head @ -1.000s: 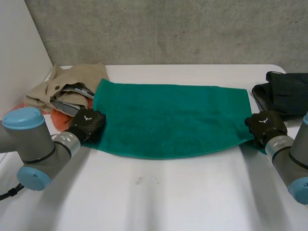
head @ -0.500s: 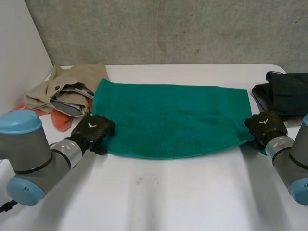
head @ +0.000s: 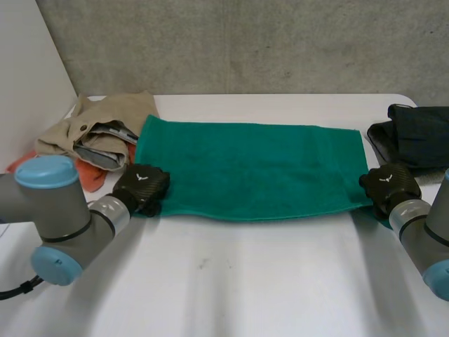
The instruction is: Fold the laundry.
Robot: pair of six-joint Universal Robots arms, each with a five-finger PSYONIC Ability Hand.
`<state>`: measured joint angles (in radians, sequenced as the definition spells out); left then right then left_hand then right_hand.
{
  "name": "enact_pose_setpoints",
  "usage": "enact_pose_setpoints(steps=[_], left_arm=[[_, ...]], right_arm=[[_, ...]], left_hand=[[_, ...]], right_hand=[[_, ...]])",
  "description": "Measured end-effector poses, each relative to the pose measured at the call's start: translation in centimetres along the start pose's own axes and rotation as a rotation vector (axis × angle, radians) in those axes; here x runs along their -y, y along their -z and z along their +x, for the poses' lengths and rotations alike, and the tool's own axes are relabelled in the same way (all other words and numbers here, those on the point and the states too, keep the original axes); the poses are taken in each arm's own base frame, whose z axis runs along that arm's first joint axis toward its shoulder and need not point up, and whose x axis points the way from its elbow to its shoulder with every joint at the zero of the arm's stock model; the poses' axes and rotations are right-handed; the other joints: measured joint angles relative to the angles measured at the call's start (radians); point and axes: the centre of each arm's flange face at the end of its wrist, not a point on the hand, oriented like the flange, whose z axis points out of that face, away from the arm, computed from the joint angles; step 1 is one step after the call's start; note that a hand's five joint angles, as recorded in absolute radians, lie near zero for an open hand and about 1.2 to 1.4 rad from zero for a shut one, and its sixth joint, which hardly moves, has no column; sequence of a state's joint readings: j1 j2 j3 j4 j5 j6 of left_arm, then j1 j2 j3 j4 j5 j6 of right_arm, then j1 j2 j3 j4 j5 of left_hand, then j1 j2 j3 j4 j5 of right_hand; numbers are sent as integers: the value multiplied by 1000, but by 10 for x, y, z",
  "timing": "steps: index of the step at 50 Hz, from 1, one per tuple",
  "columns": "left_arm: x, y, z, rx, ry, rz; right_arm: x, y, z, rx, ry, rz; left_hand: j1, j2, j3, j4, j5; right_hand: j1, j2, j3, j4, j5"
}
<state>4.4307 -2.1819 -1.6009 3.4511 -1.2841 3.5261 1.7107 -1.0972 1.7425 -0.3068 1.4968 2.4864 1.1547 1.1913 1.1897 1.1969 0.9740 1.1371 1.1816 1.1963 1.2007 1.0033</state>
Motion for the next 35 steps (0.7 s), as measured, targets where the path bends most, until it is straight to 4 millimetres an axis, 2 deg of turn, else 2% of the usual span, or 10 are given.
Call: enact_pose_setpoints(steps=[5,7,10,12,18,23,27,30,35], left_arm=[[17,28,1,23,0,-15],[25,51,7,21,-1,-34],[29,71,14,11,-1,-55],[31,89,21,-2,2,-85],[25,143,41,-58,4,-242],[17,176,60,-134,-29,-355],[16,179,65,-147,-62,-366],[17,168,62,-119,-86,-345],[25,128,49,-15,-126,-266]], right_arm=[[11,18,6,30,68,-29],[18,34,10,63,126,-63],[21,46,12,94,168,-93],[22,62,12,143,218,-140],[12,101,12,278,343,-278],[-2,118,17,344,398,-369],[-6,120,20,349,407,-389],[-6,115,22,332,410,-383],[-1,92,27,261,421,-319]], left_hand=[[0,0,0,0,0],[0,0,0,0,0],[0,2,3,0,0],[0,4,4,0,0],[0,4,4,0,0],[0,5,5,0,1],[0,5,5,1,0],[0,5,5,0,0],[0,5,5,1,0]], right_hand=[[0,0,0,0,0],[0,0,0,0,0],[0,0,0,0,-2],[0,0,0,0,0],[0,0,0,0,0],[0,0,0,0,0],[0,0,0,0,0],[0,0,0,0,0],[0,0,0,0,0]])
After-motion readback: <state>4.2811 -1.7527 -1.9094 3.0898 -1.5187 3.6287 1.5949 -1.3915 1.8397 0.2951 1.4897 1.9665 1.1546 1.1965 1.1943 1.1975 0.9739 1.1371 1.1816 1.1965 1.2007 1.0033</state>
